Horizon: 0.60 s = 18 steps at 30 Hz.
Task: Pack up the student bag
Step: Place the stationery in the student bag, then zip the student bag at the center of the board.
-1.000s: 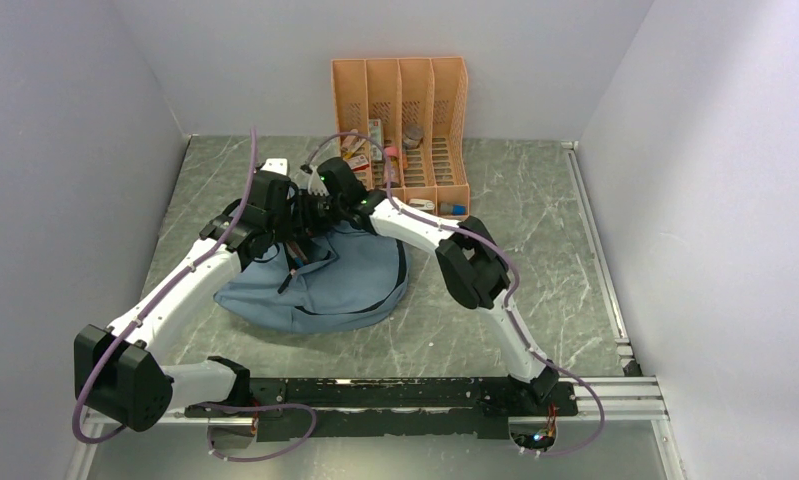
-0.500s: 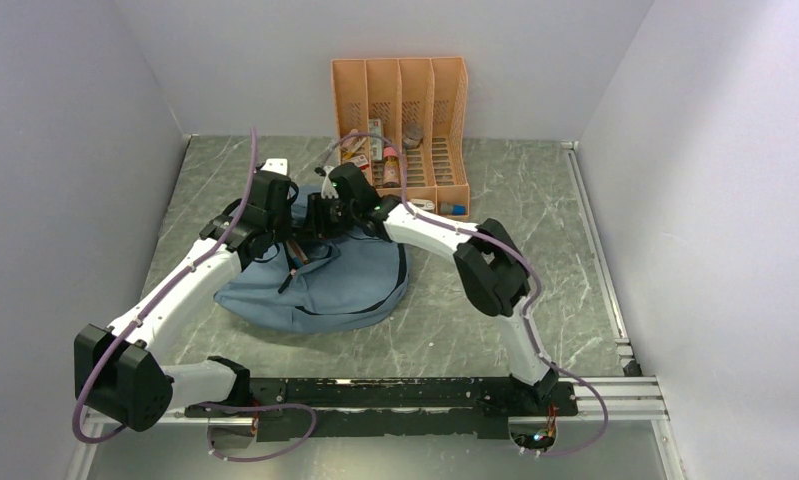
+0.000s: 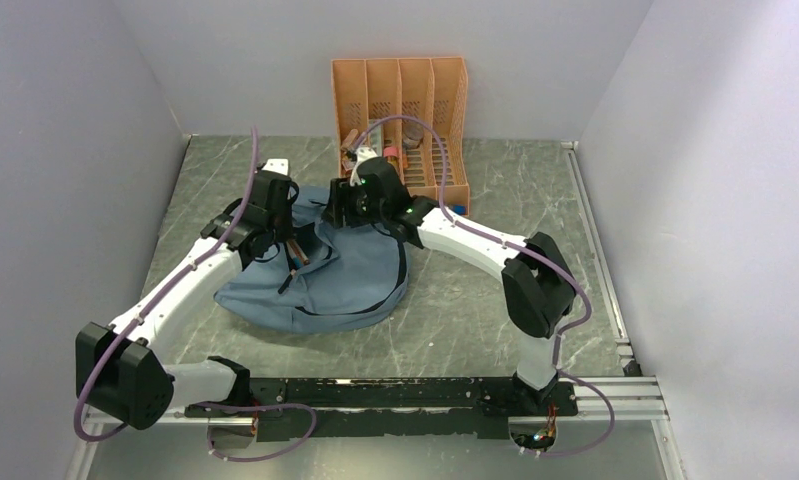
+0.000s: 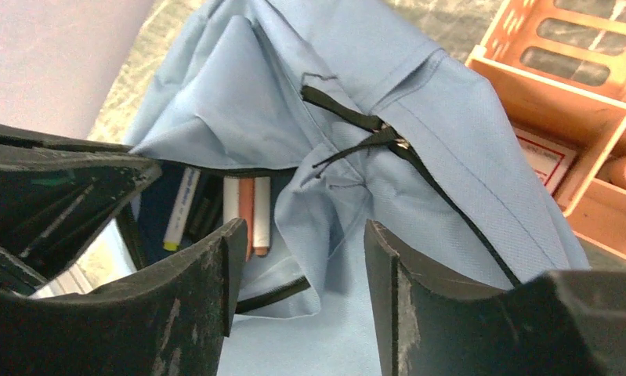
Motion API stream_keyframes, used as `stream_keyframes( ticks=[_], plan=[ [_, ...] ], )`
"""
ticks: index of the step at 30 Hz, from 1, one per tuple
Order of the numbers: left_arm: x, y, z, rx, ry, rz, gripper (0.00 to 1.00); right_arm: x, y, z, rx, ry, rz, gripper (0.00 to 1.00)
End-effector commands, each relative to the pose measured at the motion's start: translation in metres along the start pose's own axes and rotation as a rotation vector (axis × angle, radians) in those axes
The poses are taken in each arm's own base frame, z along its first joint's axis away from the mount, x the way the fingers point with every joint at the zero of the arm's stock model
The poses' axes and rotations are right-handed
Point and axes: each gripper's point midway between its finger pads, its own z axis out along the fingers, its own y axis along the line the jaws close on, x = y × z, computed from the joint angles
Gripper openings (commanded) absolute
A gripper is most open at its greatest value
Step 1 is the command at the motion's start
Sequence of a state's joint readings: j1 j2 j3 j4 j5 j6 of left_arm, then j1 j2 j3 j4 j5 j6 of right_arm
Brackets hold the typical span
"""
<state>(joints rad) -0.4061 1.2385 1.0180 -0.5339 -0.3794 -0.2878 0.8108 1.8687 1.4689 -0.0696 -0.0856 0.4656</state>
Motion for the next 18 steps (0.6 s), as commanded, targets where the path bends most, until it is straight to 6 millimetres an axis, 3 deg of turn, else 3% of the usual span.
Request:
stream_keyframes(
  ticks=[1, 11, 18],
  plan=[
    [-0.018, -0.005, 0.004, 0.034, -0.05, -0.036, 0.05, 0.012, -0.015, 0.001, 0.061, 0.023, -0.036, 0.62],
    [-0.013, -0.036, 0.009, 0.218, -0.028, 0.001, 0.05, 0.06, -0.003, 0.022, 0.067, 0.159, -0.073, 0.64],
    [-0.005, -0.049, 0.014, 0.283, 0.004, 0.026, 0.05, 0.074, -0.008, 0.033, 0.089, 0.185, -0.088, 0.61]
  ],
)
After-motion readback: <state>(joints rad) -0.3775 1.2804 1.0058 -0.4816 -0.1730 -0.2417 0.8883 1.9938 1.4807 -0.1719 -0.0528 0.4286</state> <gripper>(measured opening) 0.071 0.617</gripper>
